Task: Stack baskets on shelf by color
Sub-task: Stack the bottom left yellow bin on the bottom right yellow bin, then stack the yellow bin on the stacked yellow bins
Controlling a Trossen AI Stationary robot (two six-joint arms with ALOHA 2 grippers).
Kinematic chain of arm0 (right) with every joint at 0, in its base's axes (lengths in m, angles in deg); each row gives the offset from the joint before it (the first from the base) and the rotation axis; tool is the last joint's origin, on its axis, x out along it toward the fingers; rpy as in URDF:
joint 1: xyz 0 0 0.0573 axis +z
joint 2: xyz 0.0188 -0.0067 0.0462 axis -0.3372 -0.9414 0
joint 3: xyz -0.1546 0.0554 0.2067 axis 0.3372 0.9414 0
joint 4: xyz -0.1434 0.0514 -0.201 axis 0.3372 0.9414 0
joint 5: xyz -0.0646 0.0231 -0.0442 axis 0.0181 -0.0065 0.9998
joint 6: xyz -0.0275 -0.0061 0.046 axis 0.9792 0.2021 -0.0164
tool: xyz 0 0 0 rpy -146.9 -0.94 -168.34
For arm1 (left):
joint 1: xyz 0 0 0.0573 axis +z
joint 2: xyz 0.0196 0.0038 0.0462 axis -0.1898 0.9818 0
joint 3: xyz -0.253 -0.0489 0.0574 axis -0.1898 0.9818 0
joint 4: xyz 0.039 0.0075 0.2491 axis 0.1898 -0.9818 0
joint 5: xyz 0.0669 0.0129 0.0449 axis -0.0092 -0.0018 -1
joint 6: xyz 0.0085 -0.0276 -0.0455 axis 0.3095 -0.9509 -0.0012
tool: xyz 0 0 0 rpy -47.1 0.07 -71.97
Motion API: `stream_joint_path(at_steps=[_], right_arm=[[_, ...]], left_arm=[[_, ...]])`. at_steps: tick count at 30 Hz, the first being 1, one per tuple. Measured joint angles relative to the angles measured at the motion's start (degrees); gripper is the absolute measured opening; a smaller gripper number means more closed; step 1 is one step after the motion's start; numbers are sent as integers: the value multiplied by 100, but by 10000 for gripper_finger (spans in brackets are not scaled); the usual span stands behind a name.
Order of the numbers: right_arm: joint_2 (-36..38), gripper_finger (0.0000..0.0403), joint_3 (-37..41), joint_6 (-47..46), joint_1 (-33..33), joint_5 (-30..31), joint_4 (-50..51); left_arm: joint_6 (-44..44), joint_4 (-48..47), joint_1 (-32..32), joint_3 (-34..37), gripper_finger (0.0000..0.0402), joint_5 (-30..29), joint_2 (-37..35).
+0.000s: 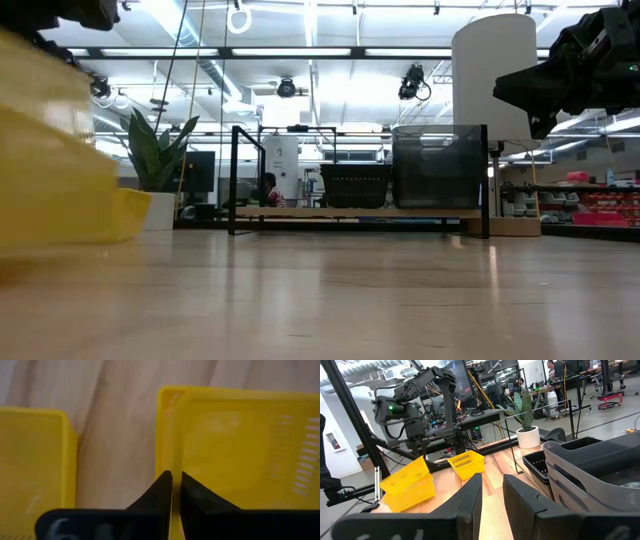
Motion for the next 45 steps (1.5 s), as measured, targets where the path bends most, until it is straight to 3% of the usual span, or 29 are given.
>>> stream_joint_path(at_steps=[6,12,20,32,39,45], right_arm=[[0,84,0,0,0,0,-1],[0,84,-2,0,0,0,0],[0,84,-2,0,0,0,-2],[-1,84,-2,0,-1,0,-1],[0,84,-1,0,-1,0,-2],[0,84,-2,0,0,0,-2]], left_arm=[[64,8,1,0,60,27,261],[63,-78,105,-4,123,15,268],[22,-1178,335,-313,186,-180,258],[166,-1196,1162,506,158,-466,268],[688,-517,1481,771,147,20,268],[881,-437,1648,937,141,32,268]])
